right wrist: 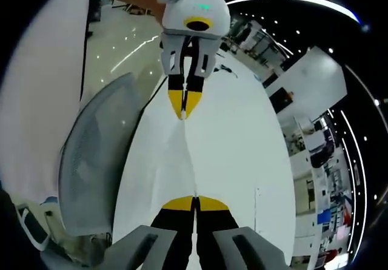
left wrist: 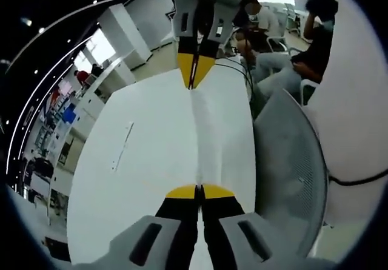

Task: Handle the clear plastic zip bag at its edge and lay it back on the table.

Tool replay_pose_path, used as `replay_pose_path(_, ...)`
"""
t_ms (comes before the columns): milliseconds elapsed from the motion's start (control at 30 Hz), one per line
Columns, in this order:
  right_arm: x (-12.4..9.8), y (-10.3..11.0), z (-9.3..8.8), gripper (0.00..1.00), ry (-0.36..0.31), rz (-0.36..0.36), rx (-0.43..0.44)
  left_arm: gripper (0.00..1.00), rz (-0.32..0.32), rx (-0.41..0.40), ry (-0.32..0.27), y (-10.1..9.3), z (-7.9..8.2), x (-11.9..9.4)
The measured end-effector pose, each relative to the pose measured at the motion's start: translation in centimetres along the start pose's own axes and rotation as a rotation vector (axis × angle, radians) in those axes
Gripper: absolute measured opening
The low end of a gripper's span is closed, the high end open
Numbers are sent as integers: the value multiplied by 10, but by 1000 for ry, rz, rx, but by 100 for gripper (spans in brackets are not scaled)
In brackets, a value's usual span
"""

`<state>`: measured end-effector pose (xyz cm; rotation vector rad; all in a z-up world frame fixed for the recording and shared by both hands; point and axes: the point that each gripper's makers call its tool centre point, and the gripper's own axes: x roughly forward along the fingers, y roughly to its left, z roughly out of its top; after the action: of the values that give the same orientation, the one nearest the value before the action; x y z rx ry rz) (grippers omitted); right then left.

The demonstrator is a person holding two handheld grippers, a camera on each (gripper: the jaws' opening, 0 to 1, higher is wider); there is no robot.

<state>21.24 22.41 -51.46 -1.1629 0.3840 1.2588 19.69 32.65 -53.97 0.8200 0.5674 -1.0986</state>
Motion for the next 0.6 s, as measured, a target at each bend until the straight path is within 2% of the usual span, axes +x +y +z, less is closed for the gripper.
replay_pose_path(233, 0, -2, 0, 0, -7, -5, 7, 0, -22, -64, 2, -2, 1, 0)
replay_pose_path(600, 2, -1, -3, 0, -15, 1, 28, 0, -25, -93, 2, -2, 4, 0)
